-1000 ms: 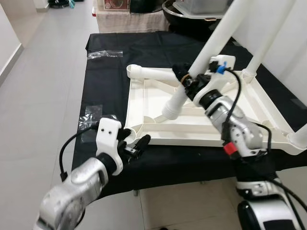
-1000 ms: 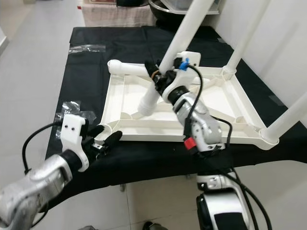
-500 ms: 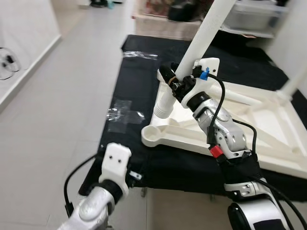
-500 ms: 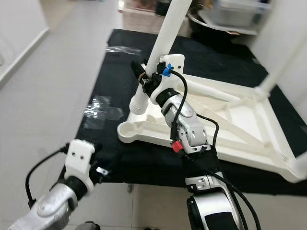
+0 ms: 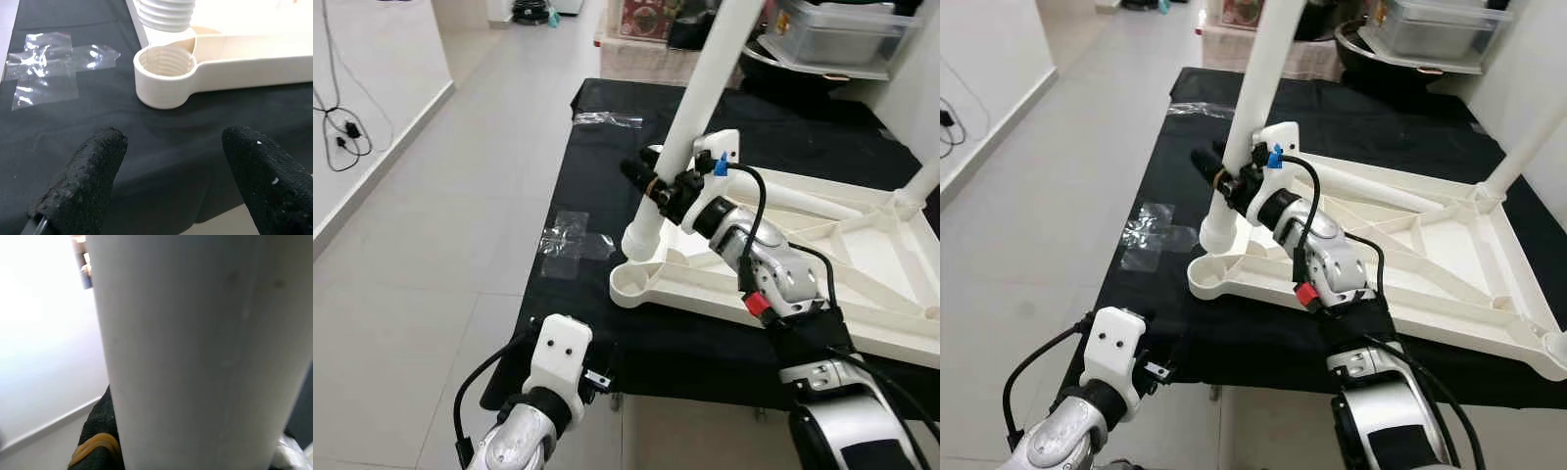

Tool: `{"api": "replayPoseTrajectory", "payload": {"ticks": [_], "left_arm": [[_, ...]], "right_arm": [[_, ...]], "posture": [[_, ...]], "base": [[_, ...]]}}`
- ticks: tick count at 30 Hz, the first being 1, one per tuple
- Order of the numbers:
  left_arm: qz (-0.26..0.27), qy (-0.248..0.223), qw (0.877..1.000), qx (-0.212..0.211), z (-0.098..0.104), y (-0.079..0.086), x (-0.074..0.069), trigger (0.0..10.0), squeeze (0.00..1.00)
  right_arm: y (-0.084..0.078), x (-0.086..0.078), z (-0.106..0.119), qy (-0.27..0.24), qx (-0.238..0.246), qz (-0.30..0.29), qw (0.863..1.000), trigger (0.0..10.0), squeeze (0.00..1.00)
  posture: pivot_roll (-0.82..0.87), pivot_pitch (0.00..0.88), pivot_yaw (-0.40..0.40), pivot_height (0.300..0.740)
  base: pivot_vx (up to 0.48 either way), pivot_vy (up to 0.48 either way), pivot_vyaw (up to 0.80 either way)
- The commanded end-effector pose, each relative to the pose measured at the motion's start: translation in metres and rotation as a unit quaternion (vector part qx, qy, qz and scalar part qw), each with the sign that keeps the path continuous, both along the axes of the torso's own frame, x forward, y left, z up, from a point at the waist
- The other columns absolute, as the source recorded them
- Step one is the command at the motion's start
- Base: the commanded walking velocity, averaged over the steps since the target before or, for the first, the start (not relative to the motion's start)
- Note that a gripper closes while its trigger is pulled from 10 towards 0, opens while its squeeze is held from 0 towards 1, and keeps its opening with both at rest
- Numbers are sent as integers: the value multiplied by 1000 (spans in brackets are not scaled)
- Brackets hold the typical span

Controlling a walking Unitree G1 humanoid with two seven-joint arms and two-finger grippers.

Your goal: Building children table

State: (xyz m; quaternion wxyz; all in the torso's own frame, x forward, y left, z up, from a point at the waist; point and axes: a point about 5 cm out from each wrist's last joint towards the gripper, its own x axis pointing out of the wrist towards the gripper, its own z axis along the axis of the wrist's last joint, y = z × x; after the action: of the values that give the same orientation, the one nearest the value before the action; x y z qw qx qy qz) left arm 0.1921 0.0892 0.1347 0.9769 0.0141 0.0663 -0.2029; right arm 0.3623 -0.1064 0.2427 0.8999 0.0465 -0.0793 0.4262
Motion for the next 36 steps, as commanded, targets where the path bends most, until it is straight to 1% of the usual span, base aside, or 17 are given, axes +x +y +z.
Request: {"api": "replayPoseTrajectory", "payload": {"ticks": [1,2,3,6,7,10,11,12,13,14,18,20,22,28,30,33,36], "left_arm": [[0,2,1000,7,0,1,-5,10000,0],[0,2,1000,1,1,2,-7,10000,0],[0,2,1000,1,1,2,-7,10000,0],[-5,1,1000,-5,3,2,-10,10000,0],[-5,1,1000,-5,3,2,-10,10000,0],[-3,2,1000,-6,5,3,-14,10000,0],[-2,3,1000,-6,5,3,-15,10000,0],[-2,3,1000,-6,5,3,-15,10000,0],[0,3,1000,-6,6,4,-16,10000,0],[2,4,1000,-5,7,5,-20,10000,0],[4,6,1000,-5,7,6,-22,10000,0],[4,7,1000,-5,8,7,-24,10000,0],[4,11,1000,-3,8,8,-27,10000,0],[4,15,1000,0,7,8,-29,10000,0],[4,17,1000,2,7,9,-30,10000,0],[4,18,1000,3,7,9,-30,10000,0],[3,21,1000,6,5,11,-31,10000,0]], "right_arm": [[6,-2,1,5,-12,58,998,10000,0],[7,0,5,4,-5,96,995,10000,0],[7,0,5,4,-5,96,995,10000,0],[11,1,9,-5,-8,143,990,10000,0],[11,1,9,-5,-8,143,990,10000,0],[20,-3,4,-21,-38,219,975,10000,0],[21,-4,4,-24,-39,235,971,10000,0],[21,-4,4,-24,-39,235,971,10000,0],[22,-5,4,-22,-38,256,966,10000,0],[19,-4,1,-18,-45,288,956,10000,0],[16,-4,0,-19,-46,297,953,10000,0],[12,-3,-1,-21,-55,302,951,10000,0],[6,1,-2,-31,-79,293,952,10000,0],[4,4,0,-46,-100,290,951,10000,0],[2,5,1,-53,-120,298,945,10000,0],[1,4,4,-56,-124,308,942,10000,0],[-2,0,8,-63,-124,344,929,10000,0]], "posture": [[101,165,-120,740],[105,173,-121,740],[105,173,-121,740],[113,184,-120,740],[113,184,-120,740],[135,209,-122,740],[137,211,-123,740],[137,211,-123,740],[145,221,-126,740],[154,231,-128,740],[159,234,-129,740],[164,242,-130,740],[167,246,-124,740],[169,245,-122,740],[179,237,-118,740],[180,230,-118,740],[175,217,-111,740]], "base": [[0,0,0],[0,0,0],[0,0,0],[0,0,0],[0,0,0],[0,0,0],[0,0,0],[0,0,0],[0,0,0],[0,0,0],[0,0,0],[0,0,0],[0,0,0],[0,0,0],[0,0,0],[0,0,0],[0,0,0]]}}
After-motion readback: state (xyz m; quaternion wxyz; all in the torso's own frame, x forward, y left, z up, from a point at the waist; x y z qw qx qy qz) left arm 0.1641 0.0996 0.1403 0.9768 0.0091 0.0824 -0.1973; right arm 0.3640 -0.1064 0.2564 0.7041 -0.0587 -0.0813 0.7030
